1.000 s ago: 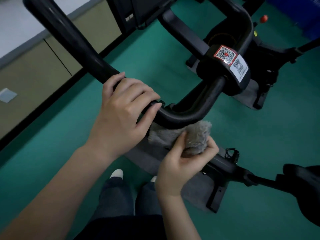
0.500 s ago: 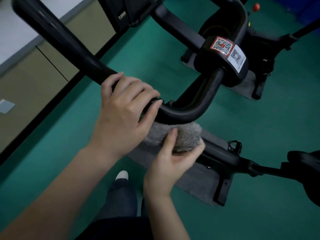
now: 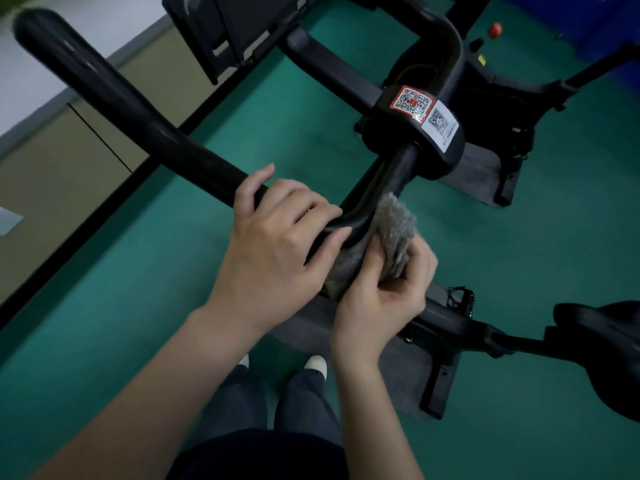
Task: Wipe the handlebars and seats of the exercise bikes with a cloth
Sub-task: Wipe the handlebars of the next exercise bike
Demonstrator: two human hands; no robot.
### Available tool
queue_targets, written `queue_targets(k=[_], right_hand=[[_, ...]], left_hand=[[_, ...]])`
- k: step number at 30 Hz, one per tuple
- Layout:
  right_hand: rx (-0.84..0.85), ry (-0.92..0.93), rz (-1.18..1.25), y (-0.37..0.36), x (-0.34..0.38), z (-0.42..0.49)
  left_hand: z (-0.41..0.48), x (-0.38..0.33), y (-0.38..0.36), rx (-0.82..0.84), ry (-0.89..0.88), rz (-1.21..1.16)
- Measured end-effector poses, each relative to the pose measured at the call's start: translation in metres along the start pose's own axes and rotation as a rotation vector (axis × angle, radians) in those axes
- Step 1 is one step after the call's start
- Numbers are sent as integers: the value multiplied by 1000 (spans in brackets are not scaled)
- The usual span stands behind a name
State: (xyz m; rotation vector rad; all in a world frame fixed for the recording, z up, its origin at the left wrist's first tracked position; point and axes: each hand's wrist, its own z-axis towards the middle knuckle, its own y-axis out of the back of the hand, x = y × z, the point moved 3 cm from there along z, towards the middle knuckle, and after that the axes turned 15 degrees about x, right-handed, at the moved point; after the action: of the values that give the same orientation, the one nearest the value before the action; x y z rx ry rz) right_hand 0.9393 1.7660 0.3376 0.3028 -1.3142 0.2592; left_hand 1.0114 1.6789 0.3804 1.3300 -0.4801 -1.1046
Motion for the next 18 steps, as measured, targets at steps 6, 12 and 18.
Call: queue_targets(k=[6, 12, 18], right_hand=[[130, 156, -121, 9, -2, 41], [297, 254, -178, 19, -3, 57], [362, 288, -221, 19, 2, 58]], left_hand=[[3, -12, -7, -24, 55, -3], [0, -18, -12, -33, 83, 21], [0, -16, -10, -46, 99, 49]])
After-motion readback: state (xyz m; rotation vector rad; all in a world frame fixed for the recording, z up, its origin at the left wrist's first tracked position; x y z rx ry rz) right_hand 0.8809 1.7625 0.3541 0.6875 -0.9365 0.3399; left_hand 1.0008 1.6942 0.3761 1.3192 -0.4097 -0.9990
